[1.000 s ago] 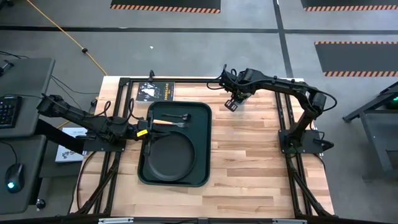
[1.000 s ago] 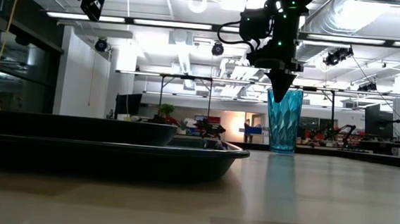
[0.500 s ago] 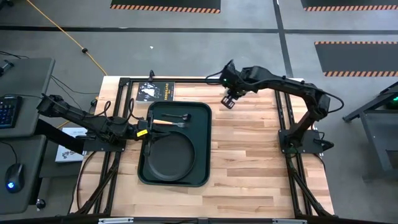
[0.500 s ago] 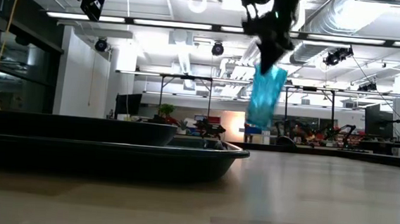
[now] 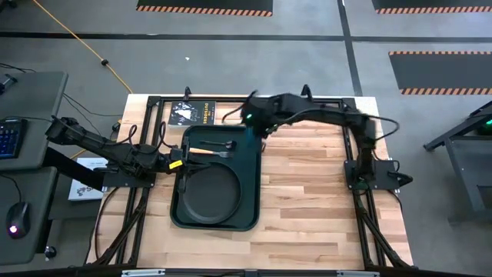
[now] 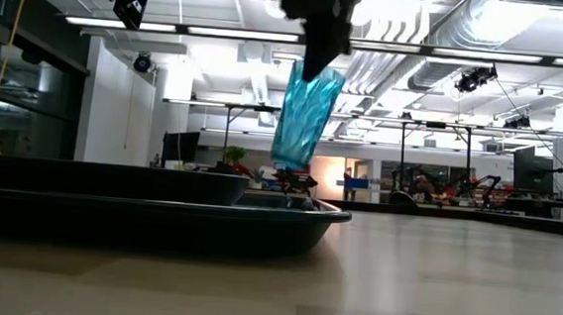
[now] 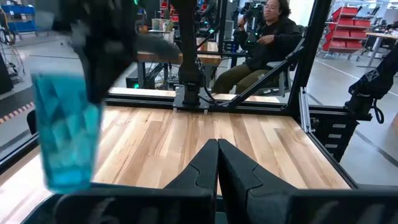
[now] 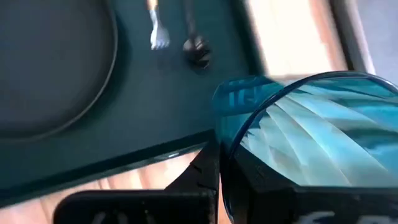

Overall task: Pick and place plate/cup/fork/spoon on tray
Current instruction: Put the cup on the top left of the tray

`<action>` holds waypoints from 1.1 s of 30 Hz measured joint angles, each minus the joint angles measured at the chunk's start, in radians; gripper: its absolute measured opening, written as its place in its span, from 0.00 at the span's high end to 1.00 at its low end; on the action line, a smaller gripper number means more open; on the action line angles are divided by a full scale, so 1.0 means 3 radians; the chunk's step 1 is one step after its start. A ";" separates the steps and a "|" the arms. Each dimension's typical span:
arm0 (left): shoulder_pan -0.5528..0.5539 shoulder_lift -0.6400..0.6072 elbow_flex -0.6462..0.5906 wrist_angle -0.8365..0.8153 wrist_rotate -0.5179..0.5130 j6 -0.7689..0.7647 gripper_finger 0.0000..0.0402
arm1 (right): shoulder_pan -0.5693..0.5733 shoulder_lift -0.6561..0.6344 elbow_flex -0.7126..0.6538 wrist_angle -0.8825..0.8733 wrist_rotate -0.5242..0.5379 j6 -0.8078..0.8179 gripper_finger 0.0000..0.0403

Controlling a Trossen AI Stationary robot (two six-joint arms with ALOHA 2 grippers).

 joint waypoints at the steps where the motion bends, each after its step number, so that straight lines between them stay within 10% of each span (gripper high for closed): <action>1: 0.0000 -0.0001 0.0000 0.0001 0.0000 0.0000 1.00 | 0.0031 0.0116 0.0100 -0.0082 -0.0016 -0.0024 1.00; 33: 0.0001 0.0000 0.0000 0.0011 0.0001 -0.0057 1.00 | 0.0071 0.0554 0.0230 -0.0082 -0.0394 0.0017 1.00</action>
